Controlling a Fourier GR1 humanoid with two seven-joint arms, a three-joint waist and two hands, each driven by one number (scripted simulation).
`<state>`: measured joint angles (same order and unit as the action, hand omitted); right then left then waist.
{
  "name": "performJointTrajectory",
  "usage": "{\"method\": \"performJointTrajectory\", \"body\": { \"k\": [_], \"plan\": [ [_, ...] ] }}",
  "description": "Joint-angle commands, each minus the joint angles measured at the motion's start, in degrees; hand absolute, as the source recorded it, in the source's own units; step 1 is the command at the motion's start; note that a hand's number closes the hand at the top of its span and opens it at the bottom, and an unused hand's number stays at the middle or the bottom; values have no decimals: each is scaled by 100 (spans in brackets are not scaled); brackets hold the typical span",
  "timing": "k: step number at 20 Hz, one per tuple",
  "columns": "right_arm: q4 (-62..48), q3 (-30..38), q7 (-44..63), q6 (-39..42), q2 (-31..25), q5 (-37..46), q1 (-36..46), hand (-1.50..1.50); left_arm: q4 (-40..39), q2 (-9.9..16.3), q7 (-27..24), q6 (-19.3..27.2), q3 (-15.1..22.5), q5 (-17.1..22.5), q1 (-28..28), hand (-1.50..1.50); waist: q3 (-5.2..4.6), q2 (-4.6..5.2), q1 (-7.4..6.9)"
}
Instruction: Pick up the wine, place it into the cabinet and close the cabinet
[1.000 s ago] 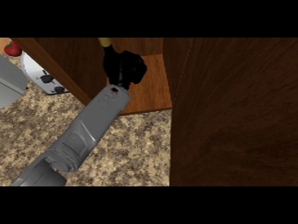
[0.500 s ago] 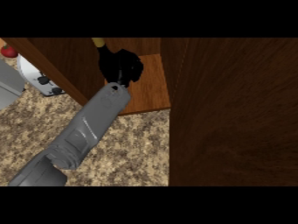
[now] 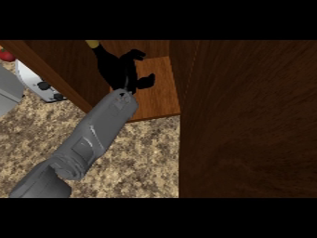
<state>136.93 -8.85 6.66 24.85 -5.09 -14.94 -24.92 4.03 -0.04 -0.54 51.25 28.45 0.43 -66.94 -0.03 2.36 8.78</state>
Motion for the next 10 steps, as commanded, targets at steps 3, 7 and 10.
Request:
{"method": "performJointTrajectory", "body": {
  "k": [3, 7, 10],
  "plan": [
    [493, 31, 174, -5, -70, -427, -196, -150, -101, 3, 304, -46, 99, -94, 16, -150, -3, -4, 22],
    [404, 81, 242, -22, -109, -520, -177, -150, 150, 3, 175, -42, 7, -1, 193, -150, -8, -24, -138],
    [444, -30, 210, -83, -19, -467, -231, -150, 601, 3, -177, 106, -196, 222, 361, -150, -16, -11, -90]
  ]
}}
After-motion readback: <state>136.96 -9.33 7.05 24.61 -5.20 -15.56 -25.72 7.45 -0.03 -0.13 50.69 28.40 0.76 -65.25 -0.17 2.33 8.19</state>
